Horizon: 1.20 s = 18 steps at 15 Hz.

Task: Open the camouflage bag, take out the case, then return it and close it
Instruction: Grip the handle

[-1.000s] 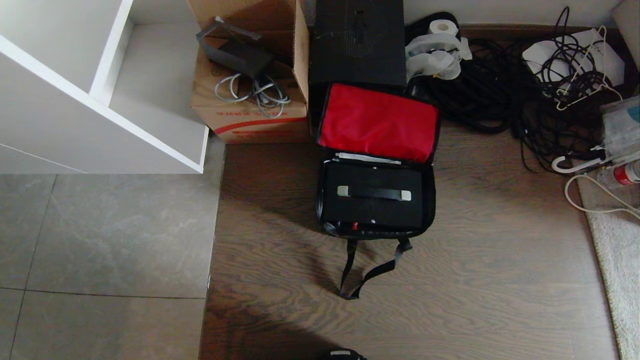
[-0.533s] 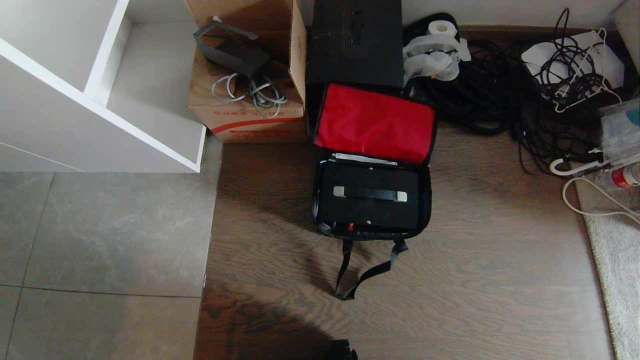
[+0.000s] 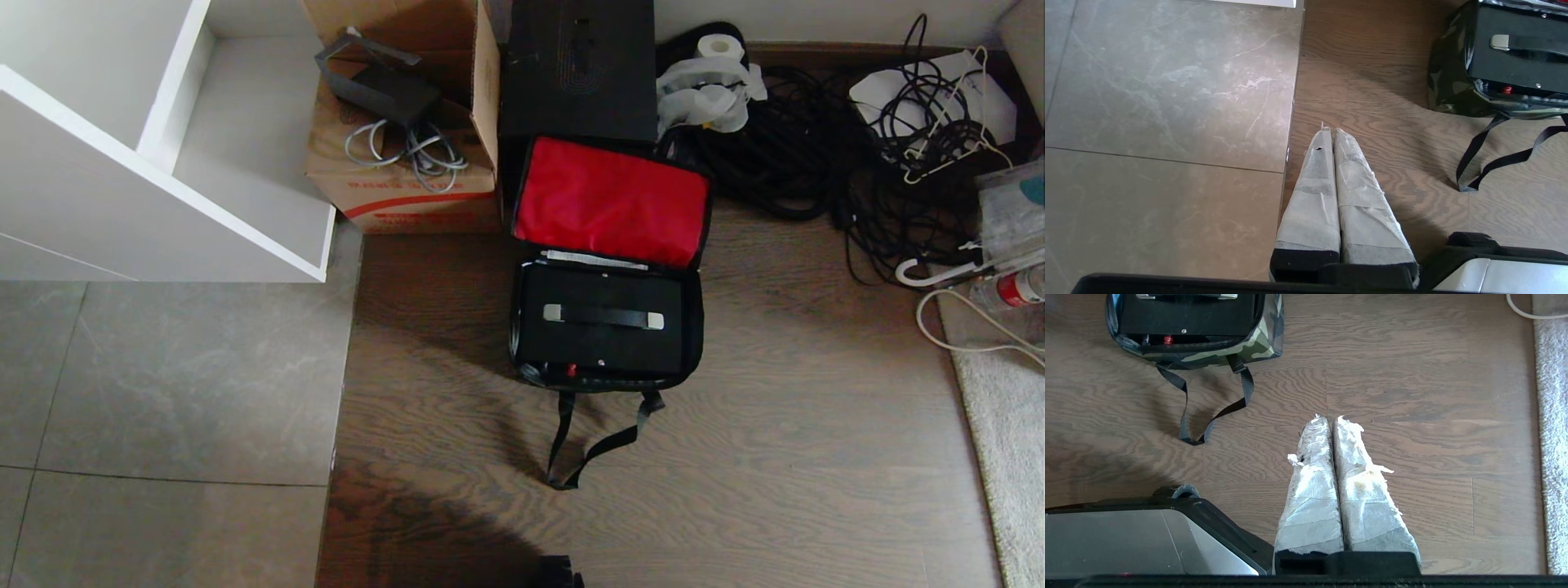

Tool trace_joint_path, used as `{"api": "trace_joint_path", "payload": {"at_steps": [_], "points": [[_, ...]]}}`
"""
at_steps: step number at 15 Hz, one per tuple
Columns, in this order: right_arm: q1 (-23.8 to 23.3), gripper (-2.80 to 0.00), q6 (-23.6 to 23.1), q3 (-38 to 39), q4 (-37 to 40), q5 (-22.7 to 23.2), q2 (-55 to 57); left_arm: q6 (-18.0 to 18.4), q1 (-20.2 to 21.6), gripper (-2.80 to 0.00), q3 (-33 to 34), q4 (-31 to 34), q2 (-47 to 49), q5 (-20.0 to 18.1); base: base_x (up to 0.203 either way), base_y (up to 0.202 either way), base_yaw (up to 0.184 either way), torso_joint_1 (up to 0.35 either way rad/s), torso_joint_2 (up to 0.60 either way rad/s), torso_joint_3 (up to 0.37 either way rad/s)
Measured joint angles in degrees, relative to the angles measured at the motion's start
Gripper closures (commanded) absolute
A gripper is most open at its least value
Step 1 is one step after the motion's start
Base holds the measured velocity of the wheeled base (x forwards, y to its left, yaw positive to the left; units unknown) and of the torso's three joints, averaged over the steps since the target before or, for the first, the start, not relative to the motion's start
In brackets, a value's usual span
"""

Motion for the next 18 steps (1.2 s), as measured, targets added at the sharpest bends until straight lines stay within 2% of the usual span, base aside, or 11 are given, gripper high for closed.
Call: {"api": "trace_joint_path", "payload": {"at_steps": [7,18], "points": [[0.0,0.0,0.0,0.0,0.0,-0.02,0.01,0.23,0.0,0.0,0.0,0.33,0.0,0.2,0.0,0.0,0.0,0.001,0.0,0.021],[-0.02,0.0,-0.02,0.0,0.0,0.0,0.05,-0.55,0.0,0.0,0.0,0.13,0.0,0.11,0.0,0.0,0.0,0.002,0.0,0.192]]}}
